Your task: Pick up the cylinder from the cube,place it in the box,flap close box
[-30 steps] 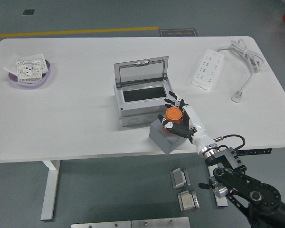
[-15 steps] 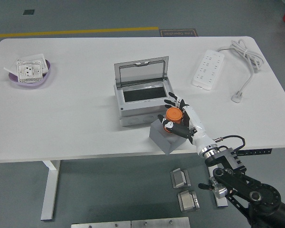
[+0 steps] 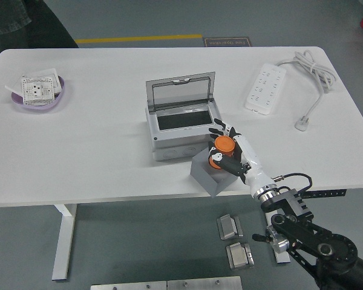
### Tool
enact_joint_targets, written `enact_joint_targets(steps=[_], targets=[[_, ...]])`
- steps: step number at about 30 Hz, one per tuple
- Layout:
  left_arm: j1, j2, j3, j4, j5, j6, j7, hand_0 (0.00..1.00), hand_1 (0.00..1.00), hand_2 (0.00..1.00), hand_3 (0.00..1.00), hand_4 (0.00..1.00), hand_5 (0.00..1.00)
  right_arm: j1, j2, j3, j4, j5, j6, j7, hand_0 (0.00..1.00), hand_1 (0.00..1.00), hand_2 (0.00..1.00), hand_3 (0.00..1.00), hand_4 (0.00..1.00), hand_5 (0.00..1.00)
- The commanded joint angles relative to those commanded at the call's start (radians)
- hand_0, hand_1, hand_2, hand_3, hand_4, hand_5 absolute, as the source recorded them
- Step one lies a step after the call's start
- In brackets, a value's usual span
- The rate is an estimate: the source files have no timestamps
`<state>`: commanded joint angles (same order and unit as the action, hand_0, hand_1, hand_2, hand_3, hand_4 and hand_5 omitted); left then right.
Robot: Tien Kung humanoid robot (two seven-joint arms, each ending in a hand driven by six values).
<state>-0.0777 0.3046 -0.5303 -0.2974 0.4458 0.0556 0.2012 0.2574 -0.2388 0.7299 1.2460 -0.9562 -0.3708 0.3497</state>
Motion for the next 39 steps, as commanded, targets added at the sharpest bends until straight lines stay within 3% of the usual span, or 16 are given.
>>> enact_joint_targets(steps=[1, 2, 7, 8, 13, 14, 25, 30, 37, 39], targets=[[0.000, 0.000, 0.000, 0.000, 0.000, 0.000, 0.000, 0.701, 0.686, 0.522, 0.733, 0.736, 0.320, 0.000, 0.000, -0.001, 0.000, -0.001, 0.000, 0.000, 0.843, 0.820, 0.813, 0.870, 0.146, 0.056], [0.000, 0.000, 0.000, 0.000, 0.000, 0.000, 0.000, 0.701, 0.685, 0.522, 0.732, 0.738, 0.318, 0.001, 0.000, -0.002, 0.001, -0.001, 0.000, -0.001, 0.831, 0.788, 0.749, 0.735, 0.031, 0.090], [0.001, -0.001, 0.000, 0.000, -0.001, 0.000, 0.000, 0.701, 0.685, 0.522, 0.732, 0.738, 0.318, 0.002, -0.002, -0.002, 0.010, -0.007, -0.002, -0.001, 0.831, 0.788, 0.749, 0.735, 0.031, 0.090], [0.001, -0.001, 0.000, 0.000, -0.001, 0.000, 0.000, 0.701, 0.684, 0.522, 0.731, 0.740, 0.320, 0.003, -0.003, -0.002, 0.012, -0.009, -0.004, -0.001, 0.819, 0.728, 0.672, 0.598, 0.026, 0.002], [0.000, -0.001, 0.000, 0.000, -0.002, 0.000, 0.000, 0.701, 0.684, 0.522, 0.731, 0.740, 0.320, 0.008, -0.005, 0.010, 0.023, -0.023, -0.010, -0.004, 0.819, 0.728, 0.672, 0.598, 0.026, 0.002], [0.000, -0.001, 0.000, -0.001, -0.003, 0.000, 0.000, 0.701, 0.684, 0.522, 0.733, 0.742, 0.320, 0.010, -0.006, 0.013, 0.025, -0.026, -0.011, -0.005, 0.807, 0.717, 0.643, 0.491, 0.162, 0.002], [0.000, -0.001, 0.004, 0.000, -0.008, 0.000, -0.001, 0.701, 0.684, 0.521, 0.732, 0.744, 0.321, 0.030, -0.015, 0.039, 0.039, -0.052, -0.020, -0.019, 0.802, 0.715, 0.640, 0.470, 0.165, 0.002], [0.001, -0.001, 0.006, 0.000, -0.010, 0.000, -0.001, 0.701, 0.684, 0.521, 0.733, 0.747, 0.322, 0.058, -0.016, 0.029, 0.047, -0.085, -0.047, -0.040, 0.798, 0.714, 0.637, 0.461, 0.163, 0.002], [0.000, 0.000, 0.010, 0.001, -0.012, 0.000, -0.001, 0.701, 0.684, 0.521, 0.735, 0.752, 0.323, 0.162, 0.001, -0.004, 0.029, -0.233, -0.090, -0.136, 0.794, 0.713, 0.637, 0.454, 0.157, 0.002], [-0.001, 0.001, 0.012, 0.000, -0.012, 0.000, -0.001, 0.701, 0.684, 0.521, 0.735, 0.753, 0.324, 0.203, 0.011, -0.013, 0.012, -0.292, -0.096, -0.176, 0.735, 0.665, 0.617, 0.442, 0.165, 0.002]])
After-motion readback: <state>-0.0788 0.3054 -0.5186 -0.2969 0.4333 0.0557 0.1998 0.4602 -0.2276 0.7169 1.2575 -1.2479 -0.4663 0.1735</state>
